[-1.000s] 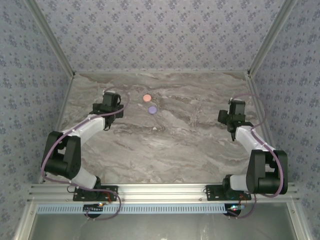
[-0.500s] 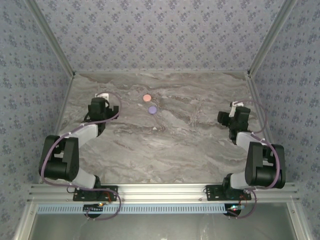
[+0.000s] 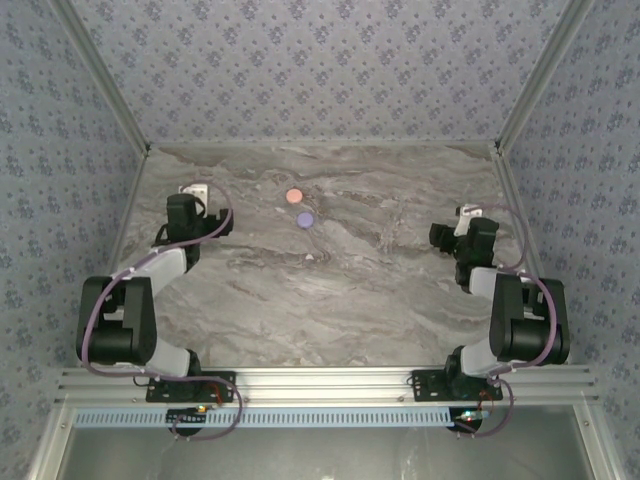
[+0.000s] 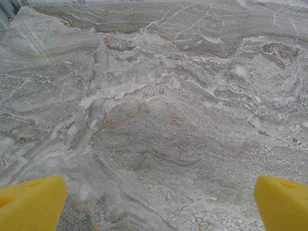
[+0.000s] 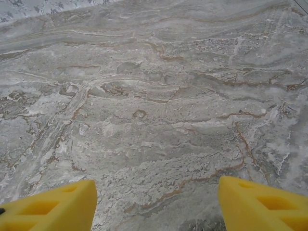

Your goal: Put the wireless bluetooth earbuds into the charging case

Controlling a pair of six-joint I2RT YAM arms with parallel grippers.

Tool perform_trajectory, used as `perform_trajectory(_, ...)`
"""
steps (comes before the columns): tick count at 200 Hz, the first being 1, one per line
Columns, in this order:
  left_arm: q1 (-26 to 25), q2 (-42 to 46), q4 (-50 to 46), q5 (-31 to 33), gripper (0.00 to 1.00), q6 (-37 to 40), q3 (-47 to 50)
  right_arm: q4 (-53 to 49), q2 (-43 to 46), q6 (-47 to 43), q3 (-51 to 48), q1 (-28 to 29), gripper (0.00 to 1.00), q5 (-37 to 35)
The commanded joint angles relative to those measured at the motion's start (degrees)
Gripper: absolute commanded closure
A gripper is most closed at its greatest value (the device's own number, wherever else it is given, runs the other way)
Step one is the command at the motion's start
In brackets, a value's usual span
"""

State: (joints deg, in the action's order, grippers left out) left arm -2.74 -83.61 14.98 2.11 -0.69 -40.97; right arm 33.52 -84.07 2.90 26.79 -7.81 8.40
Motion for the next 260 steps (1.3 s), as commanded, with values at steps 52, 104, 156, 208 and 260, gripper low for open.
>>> perform_trajectory(52,2.6,5.6,16.6,-2.2,0.01,1.1,13.4,6.4,-0.7,-3.1,-2.2,2.5,0.29,-1.6)
perform_trajectory(104,3.8,-1.9,35.8,-5.3,0.01,1.3,20.8,12.3,-3.0,-4.3,-4.7,4.5,0.26,-5.3)
perform_trajectory(156,3.8,-4.2,31.3,0.3,0.01,-0.8,17.2,12.0,-3.0,-4.6,-4.6,5.2,0.0,-6.5)
perform_trajectory(208,3.8,-4.1,31.2,0.4,0.01,-0.7,17.2,12.0,-3.0,-4.5,-4.5,5.1,0.0,-6.5)
perform_trajectory(260,3.8,-4.1,31.1,0.3,0.01,-0.8,17.1,11.9,-3.1,-4.2,-4.4,4.7,0.0,-5.8)
